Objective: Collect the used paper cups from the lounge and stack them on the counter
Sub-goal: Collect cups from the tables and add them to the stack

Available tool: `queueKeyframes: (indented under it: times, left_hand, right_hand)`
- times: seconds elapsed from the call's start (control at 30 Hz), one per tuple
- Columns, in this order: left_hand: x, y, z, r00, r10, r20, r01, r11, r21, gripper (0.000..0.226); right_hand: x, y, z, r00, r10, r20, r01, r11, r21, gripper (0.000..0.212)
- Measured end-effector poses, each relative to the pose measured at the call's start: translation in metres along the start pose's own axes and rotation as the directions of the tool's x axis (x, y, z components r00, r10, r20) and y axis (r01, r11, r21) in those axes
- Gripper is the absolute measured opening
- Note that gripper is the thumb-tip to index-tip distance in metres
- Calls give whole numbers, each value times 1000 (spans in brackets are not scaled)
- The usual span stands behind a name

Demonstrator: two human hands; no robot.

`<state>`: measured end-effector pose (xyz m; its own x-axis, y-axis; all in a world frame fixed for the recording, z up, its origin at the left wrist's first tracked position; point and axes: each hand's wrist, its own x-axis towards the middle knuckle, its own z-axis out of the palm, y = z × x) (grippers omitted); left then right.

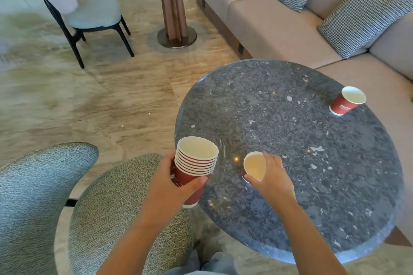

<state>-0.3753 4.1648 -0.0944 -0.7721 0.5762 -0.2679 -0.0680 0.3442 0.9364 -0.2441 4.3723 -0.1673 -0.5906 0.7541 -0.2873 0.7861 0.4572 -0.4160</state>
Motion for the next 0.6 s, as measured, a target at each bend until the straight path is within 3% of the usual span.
queueKeyframes:
  times: [0.23, 0.43, 0.6]
  left_hand:
    - [0, -1, 2, 998, 23, 57, -28, 997, 74, 63]
    - [3, -3, 10, 984, 111, 139, -138, 970, 200, 64]
    - [1, -1, 20, 961, 167, 222, -233, 919, 319, 66]
  right_hand:
    - [-14, 2, -9, 999, 21, -26, -17, 993, 118, 85]
    - [-39, 3, -40, 981, -19, -194, 83, 942, 326, 80]
    - [-64, 3, -70, 949, 82, -305, 99, 840, 534, 70]
